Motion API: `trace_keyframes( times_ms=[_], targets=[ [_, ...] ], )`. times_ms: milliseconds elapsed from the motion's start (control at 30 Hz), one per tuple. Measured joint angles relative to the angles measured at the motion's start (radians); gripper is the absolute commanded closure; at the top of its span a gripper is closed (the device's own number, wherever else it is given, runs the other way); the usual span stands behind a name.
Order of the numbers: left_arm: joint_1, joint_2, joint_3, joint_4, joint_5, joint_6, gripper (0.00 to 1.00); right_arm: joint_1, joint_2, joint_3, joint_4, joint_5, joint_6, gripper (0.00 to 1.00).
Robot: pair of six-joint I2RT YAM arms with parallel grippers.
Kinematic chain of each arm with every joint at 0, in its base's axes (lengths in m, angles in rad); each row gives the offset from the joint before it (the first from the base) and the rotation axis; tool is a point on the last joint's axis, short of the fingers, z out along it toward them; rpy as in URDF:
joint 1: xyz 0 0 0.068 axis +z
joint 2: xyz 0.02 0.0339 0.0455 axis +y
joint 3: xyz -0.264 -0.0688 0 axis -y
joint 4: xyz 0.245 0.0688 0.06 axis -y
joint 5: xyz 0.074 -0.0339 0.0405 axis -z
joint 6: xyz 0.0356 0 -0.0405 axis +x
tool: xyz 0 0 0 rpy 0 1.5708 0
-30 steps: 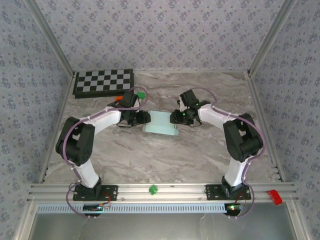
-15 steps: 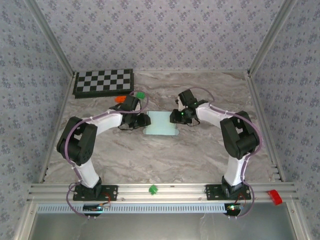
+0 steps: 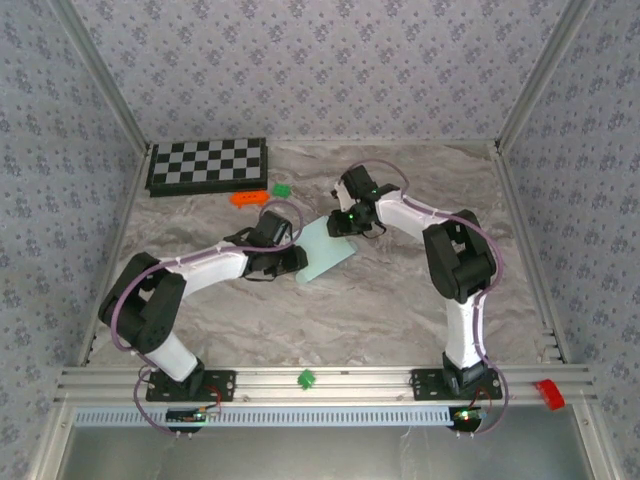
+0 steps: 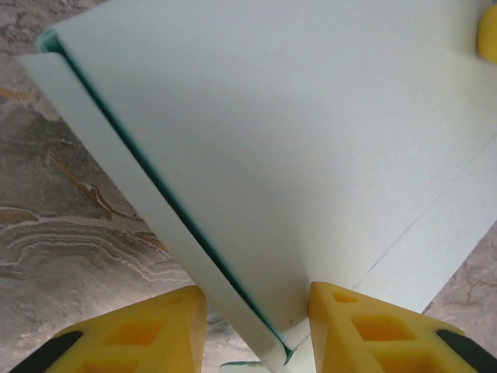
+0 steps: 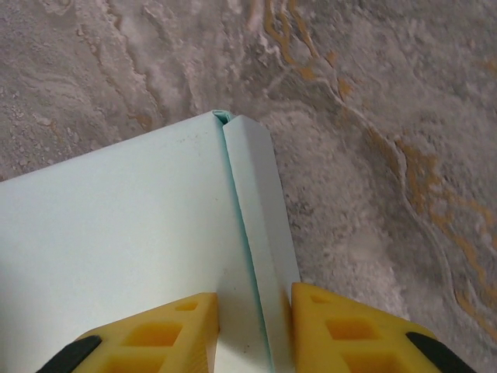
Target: Fold the paper box
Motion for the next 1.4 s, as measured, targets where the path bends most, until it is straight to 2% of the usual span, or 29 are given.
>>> trace_keyframes(
  times_ms=[200, 333, 467, 667, 800, 900, 1000, 1200, 1400],
  targets=[
    [-0.042, 0.000, -0.003, 0.013, -0.030, -0.040, 0.60, 0.012, 0.063, 0.109, -0.054, 0.020, -0.079, 0.69],
    [-0.066, 0.000, 0.002, 0.005, -0.031, -0.042, 0.57, 0.019, 0.074, 0.143, -0.090, 0.046, -0.096, 0.61],
    [-0.080, -0.009, 0.008, -0.027, -0.041, -0.025, 0.48, 0.010, 0.073, 0.152, -0.121, 0.056, -0.088, 0.56],
    [-0.084, -0.084, 0.043, -0.132, -0.119, 0.029, 0.36, -0.046, 0.017, 0.125, -0.142, 0.055, -0.042, 0.52],
    [-0.084, -0.134, 0.090, -0.191, -0.195, 0.089, 0.27, -0.103, -0.122, 0.018, -0.111, 0.052, 0.008, 0.51],
    [-0.069, -0.140, 0.127, -0.220, -0.233, 0.154, 0.26, -0.134, -0.237, -0.090, -0.062, 0.052, 0.051, 0.51],
    [-0.018, -0.133, 0.163, -0.243, -0.234, 0.232, 0.25, -0.150, -0.348, -0.228, -0.003, 0.051, 0.093, 0.50],
    [0.107, -0.038, 0.243, -0.226, -0.143, 0.415, 0.22, -0.154, -0.529, -0.505, 0.085, 0.051, 0.190, 0.50],
    [0.156, 0.070, 0.267, -0.175, 0.007, 0.551, 0.22, -0.144, -0.653, -0.718, 0.215, 0.017, 0.300, 0.50]
  ],
)
